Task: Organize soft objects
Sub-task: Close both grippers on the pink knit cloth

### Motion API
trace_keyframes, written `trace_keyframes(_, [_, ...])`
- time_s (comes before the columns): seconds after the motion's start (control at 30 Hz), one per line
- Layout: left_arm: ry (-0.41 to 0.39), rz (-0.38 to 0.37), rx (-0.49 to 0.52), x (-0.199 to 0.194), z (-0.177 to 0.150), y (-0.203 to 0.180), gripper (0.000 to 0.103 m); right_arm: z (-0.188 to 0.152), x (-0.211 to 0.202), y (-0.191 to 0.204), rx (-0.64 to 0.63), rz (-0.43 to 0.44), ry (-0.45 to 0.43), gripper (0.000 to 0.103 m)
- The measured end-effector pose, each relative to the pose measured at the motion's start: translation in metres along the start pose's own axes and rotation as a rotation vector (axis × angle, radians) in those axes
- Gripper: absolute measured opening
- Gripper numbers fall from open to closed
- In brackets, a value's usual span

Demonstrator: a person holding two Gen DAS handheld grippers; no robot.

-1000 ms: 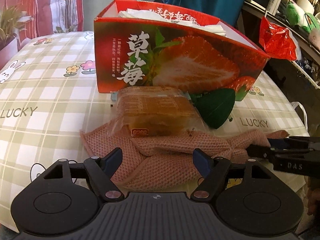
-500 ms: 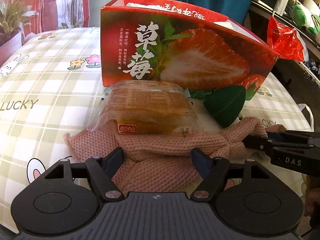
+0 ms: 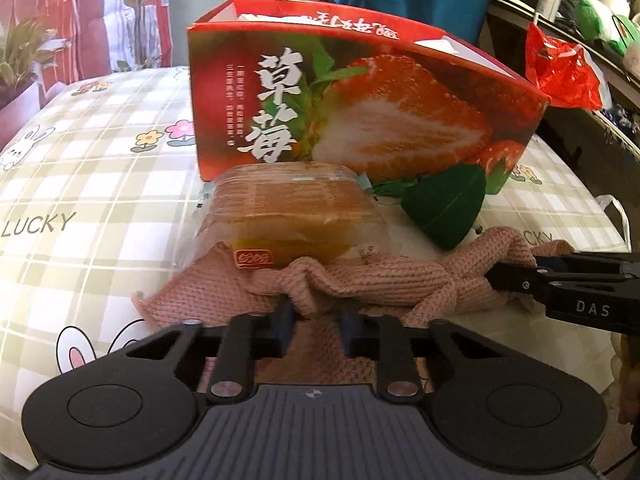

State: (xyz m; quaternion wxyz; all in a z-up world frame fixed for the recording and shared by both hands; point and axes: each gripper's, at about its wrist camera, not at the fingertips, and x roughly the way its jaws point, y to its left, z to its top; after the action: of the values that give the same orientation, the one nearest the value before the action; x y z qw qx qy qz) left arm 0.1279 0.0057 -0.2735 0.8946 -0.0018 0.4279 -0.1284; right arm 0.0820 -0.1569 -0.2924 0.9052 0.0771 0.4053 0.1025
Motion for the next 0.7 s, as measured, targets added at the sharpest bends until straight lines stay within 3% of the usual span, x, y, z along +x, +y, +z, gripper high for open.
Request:
trace_keyframes(0.13, [-0.018,-0.007,-0.018,-0.005,0.000,0.003,0.009,-0.001,-0.003,0.000,0.028,0.016,-0.003,0.023])
trace_keyframes(0.7, [-0.095,0.002,0.005,-0.028,-0.001,-0.001,0.008,-0.006,-0.031,0.004,0.024,0.043,-0.071,0.023])
